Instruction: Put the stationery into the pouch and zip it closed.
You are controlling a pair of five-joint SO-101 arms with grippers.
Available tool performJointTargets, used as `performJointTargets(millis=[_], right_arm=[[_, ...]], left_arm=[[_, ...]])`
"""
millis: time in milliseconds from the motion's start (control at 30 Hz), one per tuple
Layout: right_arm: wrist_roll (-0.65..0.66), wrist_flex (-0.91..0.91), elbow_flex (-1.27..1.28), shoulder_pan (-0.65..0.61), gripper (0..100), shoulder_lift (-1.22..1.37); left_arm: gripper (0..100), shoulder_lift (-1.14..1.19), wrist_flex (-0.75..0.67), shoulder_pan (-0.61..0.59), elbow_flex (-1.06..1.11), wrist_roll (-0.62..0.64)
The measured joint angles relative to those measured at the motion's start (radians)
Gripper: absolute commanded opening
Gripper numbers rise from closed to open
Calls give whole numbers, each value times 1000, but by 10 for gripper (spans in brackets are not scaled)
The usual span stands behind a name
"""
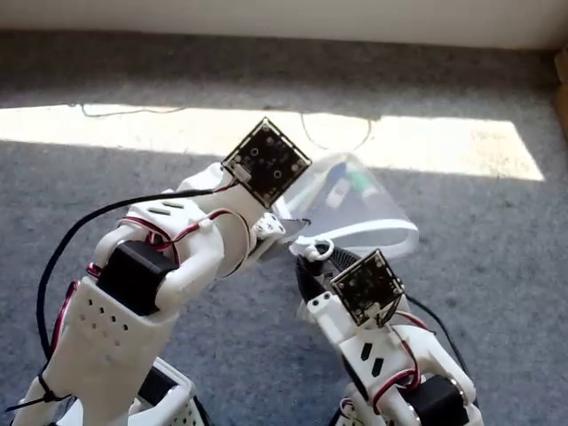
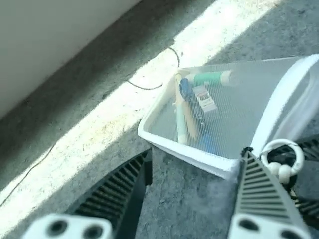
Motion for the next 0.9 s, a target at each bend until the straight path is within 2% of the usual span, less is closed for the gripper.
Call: performJointTargets(millis=[333, 567, 900], right_arm=[[0, 0, 0, 34, 5, 0], [-31, -32, 0, 109, 5, 0], [-63, -44, 0, 129, 5, 0]], left_arm=[[271, 0, 126, 0, 0, -146], [270, 0, 132, 3, 64, -213], [270, 0, -158, 63, 262, -219]])
